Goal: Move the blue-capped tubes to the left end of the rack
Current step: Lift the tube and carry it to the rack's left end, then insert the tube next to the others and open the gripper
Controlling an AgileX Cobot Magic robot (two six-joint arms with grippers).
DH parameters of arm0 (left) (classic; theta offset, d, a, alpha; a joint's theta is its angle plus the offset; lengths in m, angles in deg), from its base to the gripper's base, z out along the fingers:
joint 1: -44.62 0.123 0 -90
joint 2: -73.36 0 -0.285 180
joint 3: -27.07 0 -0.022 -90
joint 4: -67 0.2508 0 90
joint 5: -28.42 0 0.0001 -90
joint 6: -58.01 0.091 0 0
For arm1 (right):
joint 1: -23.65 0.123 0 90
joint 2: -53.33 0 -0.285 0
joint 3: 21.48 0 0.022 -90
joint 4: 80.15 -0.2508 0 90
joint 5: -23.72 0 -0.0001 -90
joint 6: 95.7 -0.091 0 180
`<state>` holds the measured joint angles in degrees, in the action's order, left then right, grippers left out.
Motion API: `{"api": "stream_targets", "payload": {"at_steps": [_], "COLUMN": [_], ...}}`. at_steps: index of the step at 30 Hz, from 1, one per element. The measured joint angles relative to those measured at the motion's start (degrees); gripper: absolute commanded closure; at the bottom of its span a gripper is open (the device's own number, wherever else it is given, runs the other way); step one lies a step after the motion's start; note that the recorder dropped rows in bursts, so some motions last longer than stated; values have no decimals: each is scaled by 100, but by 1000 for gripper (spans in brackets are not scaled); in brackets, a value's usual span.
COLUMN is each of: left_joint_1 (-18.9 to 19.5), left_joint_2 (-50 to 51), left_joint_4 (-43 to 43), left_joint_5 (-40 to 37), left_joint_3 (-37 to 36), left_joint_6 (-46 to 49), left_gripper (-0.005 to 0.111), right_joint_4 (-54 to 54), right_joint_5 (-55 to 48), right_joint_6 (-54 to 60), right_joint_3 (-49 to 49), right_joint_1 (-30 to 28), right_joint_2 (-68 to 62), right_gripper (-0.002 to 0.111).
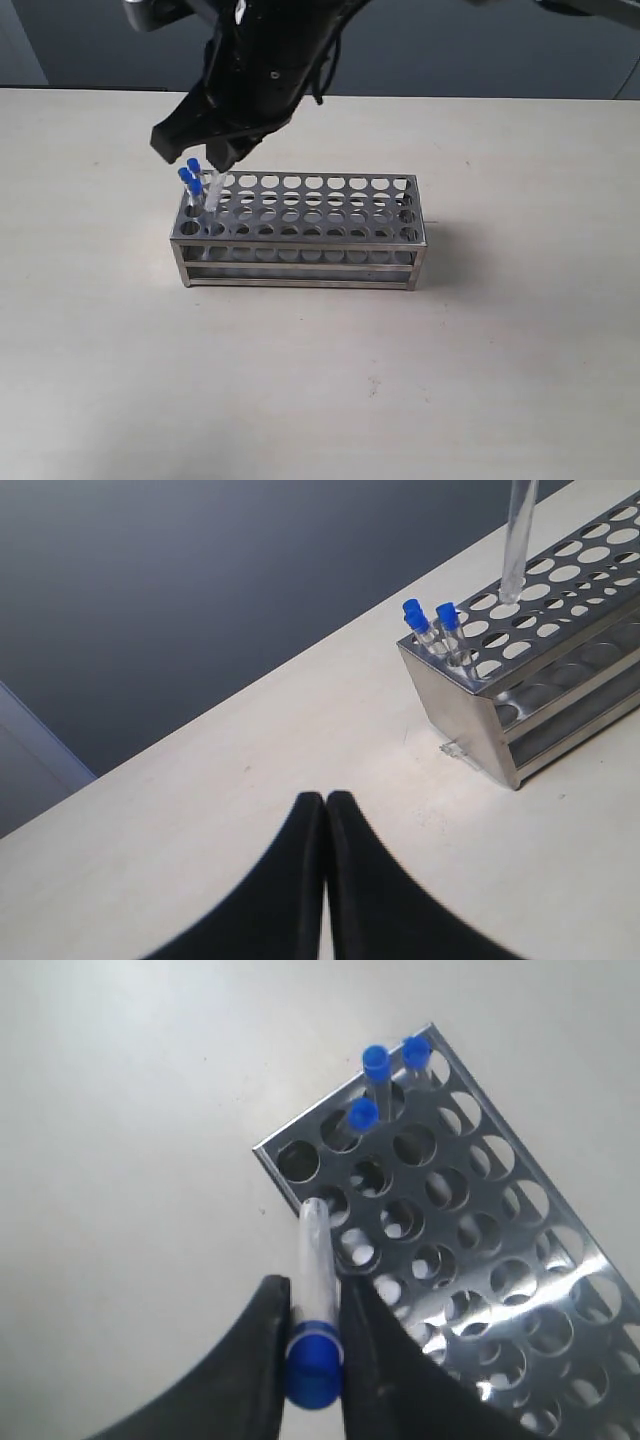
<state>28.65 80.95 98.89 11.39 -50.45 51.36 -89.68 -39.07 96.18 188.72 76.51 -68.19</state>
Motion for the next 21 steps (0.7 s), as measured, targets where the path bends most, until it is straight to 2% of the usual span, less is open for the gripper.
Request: {"api": "stream_targets", "payload": {"at_steps": [10, 21], "left_joint_1": [0, 0], "left_joint_2": [0, 0], "left_joint_4": [0, 0], "left_joint_5": [0, 0], "left_joint_3": [0, 0], "left_joint_6": [0, 0], "left_gripper": [106, 106], "right_joint_4": [-149, -235], "right_joint_5": [-529, -637], "right_joint_6": [79, 79], "right_joint_3": [1156, 1378], "right_joint_1": [41, 50], "right_joint_2": [-974, -1484], "right_gripper": [107, 107]}}
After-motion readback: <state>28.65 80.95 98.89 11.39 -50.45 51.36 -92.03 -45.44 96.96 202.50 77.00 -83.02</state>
